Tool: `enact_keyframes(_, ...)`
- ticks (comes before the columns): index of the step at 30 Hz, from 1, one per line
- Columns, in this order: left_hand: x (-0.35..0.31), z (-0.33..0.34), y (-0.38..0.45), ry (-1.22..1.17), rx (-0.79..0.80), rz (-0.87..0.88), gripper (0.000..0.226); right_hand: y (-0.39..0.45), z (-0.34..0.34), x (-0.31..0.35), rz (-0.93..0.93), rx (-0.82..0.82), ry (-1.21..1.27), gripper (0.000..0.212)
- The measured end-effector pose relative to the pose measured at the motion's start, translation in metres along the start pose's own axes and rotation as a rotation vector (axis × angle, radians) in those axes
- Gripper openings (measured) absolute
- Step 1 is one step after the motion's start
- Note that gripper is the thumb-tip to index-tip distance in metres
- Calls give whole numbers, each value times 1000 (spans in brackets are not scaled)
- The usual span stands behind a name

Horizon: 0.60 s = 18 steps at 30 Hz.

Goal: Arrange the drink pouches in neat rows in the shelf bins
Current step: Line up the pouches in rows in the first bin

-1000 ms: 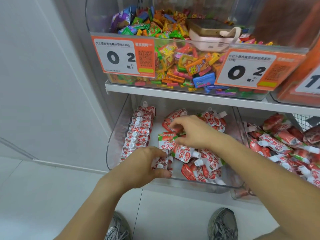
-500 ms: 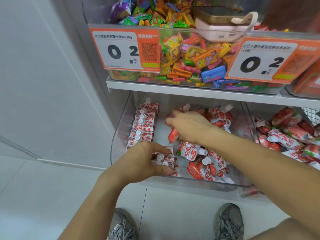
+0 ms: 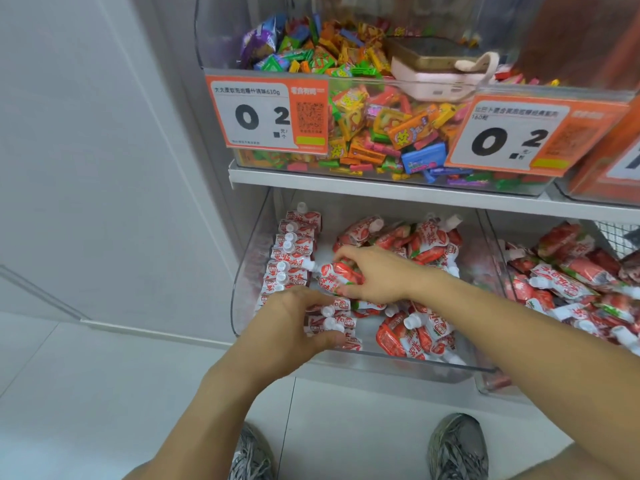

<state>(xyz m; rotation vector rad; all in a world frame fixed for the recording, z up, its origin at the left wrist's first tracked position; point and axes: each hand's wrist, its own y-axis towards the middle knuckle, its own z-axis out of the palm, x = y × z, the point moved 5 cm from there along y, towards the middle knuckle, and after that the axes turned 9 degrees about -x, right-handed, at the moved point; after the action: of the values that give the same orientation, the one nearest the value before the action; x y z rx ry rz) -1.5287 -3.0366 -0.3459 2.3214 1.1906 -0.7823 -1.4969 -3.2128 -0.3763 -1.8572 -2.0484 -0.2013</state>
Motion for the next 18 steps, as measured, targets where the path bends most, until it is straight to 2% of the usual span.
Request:
enact_keyframes(2, 0, -1, 0, 29, -55, 8, 47, 6, -1, 6, -5, -7, 39, 55)
enact_keyframes(5, -6, 3, 0, 20, -81, 74, 31, 18, -2, 14, 1, -71, -17, 37)
enact_keyframes(9, -6, 10, -1, 12, -3, 50, 25, 17, -15, 5, 148, -280, 238, 33)
enact_keyframes(11, -6, 10, 1, -9, 14, 67, 24, 14, -7, 2, 167, -196, 359, 39)
enact_keyframes(14, -7, 8, 1, -5, 32, 121, 18, 10, 9, 3, 91, 17, 233, 59)
enact_keyframes(18, 2, -3, 1, 36, 15, 140, 9, 16, 0, 1, 80, 13, 179, 55)
